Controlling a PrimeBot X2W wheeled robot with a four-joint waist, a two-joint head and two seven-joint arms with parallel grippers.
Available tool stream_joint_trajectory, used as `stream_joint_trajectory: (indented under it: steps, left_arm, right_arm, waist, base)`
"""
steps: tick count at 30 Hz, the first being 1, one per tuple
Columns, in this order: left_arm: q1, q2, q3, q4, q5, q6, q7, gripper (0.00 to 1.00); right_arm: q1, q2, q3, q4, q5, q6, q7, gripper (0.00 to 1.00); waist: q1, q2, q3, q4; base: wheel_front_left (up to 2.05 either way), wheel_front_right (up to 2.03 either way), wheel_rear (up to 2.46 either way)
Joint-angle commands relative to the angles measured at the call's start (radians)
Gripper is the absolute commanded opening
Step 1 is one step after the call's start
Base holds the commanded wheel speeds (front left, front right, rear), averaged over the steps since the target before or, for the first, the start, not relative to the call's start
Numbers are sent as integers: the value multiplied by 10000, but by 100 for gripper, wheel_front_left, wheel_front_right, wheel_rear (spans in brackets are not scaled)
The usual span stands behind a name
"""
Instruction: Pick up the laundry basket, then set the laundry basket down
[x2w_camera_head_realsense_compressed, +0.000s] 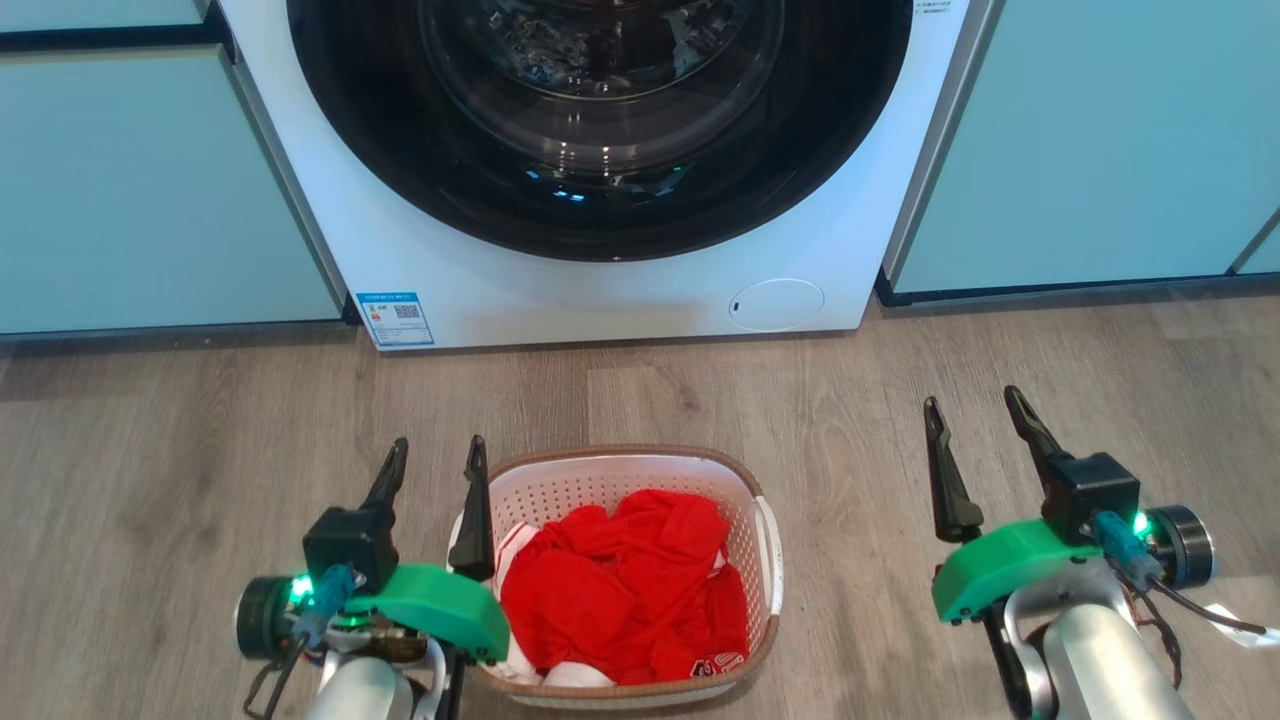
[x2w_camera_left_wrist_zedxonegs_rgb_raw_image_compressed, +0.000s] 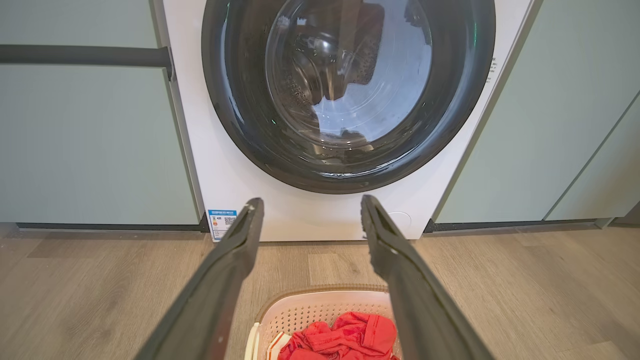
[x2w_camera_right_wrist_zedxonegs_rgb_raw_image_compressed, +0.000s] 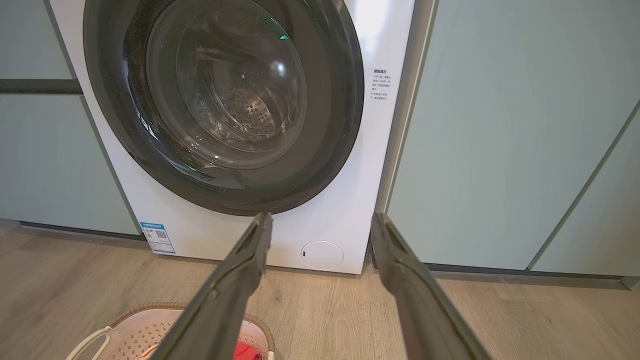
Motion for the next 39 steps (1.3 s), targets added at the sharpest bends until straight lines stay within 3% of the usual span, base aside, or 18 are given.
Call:
stream_joint_trajectory:
  steps: [1,26,39]
  left_arm:
    - [-502,-17,285,-286,55,-8,-53,100]
    - [-551,-18,251,-146,14,-31,-53,100]
    - [-1552,-18,312,1309,7,-63,-53,100]
  right_arm:
    - [-337,62,248,-287,48,71,-122,100]
    - [-418,63,302,-176,174,71,-122,100]
    - [-1272,64,468,756,73,71,-122,100]
  waist:
    - [0,0,5,2]
    - [0,0,258,23]
    - [0,0,2326,2]
  base:
    - [0,0,0]
    - [0,0,0]
    - [0,0,0]
